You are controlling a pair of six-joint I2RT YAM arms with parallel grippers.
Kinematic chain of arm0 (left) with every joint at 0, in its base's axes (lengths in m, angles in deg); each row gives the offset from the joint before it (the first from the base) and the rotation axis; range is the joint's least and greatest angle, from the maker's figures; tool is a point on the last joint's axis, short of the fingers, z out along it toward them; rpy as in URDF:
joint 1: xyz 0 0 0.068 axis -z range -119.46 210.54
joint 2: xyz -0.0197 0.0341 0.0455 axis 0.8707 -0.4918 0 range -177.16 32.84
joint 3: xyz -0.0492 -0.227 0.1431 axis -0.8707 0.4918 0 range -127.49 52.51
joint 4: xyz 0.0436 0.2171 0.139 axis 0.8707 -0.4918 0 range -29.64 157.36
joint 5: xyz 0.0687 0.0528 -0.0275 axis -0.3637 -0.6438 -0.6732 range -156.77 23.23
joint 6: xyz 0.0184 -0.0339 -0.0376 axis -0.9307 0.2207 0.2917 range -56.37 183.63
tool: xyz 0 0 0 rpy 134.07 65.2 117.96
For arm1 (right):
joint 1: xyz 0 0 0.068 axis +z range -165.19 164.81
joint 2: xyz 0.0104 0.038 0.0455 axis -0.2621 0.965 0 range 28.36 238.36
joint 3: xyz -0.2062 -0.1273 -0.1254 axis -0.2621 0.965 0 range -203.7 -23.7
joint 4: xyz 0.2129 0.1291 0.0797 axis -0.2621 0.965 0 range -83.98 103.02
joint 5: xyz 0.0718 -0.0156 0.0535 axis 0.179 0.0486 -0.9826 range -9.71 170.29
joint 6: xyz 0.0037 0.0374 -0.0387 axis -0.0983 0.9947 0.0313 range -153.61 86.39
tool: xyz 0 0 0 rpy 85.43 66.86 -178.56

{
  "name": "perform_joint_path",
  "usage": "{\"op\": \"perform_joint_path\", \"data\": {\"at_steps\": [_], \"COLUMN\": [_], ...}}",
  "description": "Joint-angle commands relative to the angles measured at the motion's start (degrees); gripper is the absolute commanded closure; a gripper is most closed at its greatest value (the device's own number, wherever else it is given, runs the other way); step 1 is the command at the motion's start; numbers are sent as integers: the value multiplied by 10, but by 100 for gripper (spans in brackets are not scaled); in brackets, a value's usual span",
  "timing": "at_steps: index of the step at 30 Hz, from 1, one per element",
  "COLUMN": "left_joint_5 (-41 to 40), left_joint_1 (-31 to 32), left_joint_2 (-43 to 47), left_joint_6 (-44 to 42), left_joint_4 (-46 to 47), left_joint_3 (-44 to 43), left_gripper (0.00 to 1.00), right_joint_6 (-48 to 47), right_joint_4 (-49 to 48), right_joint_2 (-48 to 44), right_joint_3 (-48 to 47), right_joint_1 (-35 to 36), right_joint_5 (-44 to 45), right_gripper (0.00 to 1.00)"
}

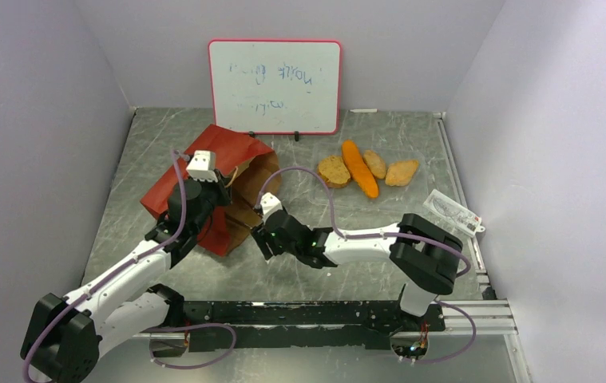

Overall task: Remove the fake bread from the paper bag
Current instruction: Pick up the clamp from the paper bag.

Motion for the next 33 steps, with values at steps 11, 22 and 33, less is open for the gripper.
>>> {"op": "perform_joint_path", "data": {"at_steps": [11,22,33], "left_joint_5": [48,121,87], "left_joint_1": [1,-3,-4], "left_joint_2": [33,17,13], "left_joint_6": [-20,-36,-44], "left_joint_4": [24,10,-53], "left_joint_3": [16,2,-31], "left_gripper": [93,93,93], "right_joint_6": [-51,-75,-48], "right_joint_4": [-104,-175,-193], "right_joint_2": [17,85,55], "right_joint_3": [42,34,61], "right_joint_1": [5,-16,-44], "right_joint_5": [51,34,-46], "right_gripper": [32,35,67]}}
